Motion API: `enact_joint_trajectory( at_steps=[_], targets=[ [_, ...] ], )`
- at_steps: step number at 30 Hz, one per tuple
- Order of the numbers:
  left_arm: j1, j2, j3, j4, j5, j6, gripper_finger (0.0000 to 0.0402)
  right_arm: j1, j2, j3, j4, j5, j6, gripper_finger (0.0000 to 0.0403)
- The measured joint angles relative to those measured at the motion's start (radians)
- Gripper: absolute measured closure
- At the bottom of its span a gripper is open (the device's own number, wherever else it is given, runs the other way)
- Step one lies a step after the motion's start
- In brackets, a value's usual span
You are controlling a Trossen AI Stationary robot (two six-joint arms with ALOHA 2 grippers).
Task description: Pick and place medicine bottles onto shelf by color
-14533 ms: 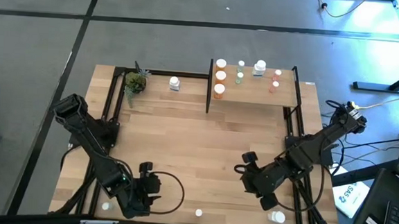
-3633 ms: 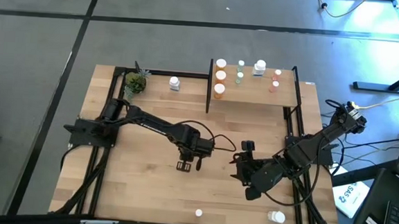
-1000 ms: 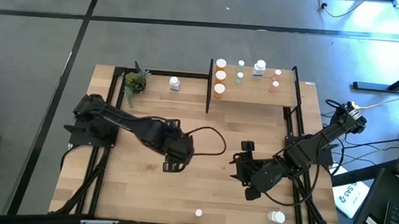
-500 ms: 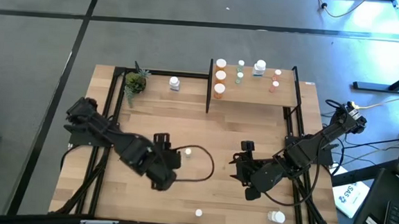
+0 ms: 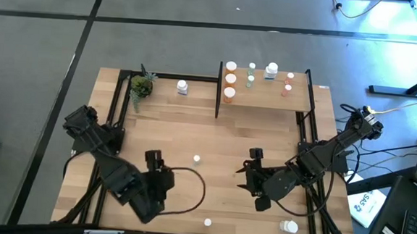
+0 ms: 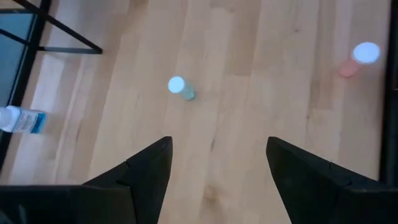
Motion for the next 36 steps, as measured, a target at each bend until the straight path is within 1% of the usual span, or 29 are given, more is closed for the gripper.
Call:
enact_joint_trajectory(
  at_steps=[5, 9, 13, 16, 20, 24, 30, 36],
  targets=[
    [-0.071, 0.0, 0.0, 0.0, -0.043, -0.079, 0.0147, -0.005, 0.01, 0.0, 0.074, -0.007, -0.118, 0.0202],
    [-0.111, 0.0, 0.0, 0.0, -0.073, -0.136, 0.0147, -0.034, 0.047, 0.0, 0.114, -0.076, -0.231, 0.0202],
    [-0.147, 0.0, 0.0, 0.0, -0.099, -0.173, 0.0147, -0.098, 0.08, 0.005, 0.149, -0.151, -0.276, 0.0202],
    [-0.168, 0.0, 0.0, 0.0, -0.112, -0.192, 0.0147, -0.162, 0.112, 0.032, 0.15, -0.198, -0.311, 0.0202],
    [-0.191, 0.0, 0.0, -0.003, -0.138, -0.202, 0.0147, -0.233, 0.168, 0.088, 0.146, -0.265, -0.359, 0.0202],
    [-0.209, 0.0, 0.0, -0.004, -0.168, -0.205, 0.0147, -0.286, 0.257, 0.159, 0.102, -0.312, -0.402, 0.0202],
    [-0.236, 0.001, 0.0, -0.007, -0.183, -0.238, 0.0147, -0.35, 0.388, 0.274, 0.058, -0.313, -0.396, 0.0202],
    [-0.246, 0.001, 0.0, -0.007, -0.183, -0.255, 0.0147, -0.372, 0.485, 0.364, 0.007, -0.313, -0.443, 0.0202]
  ],
)
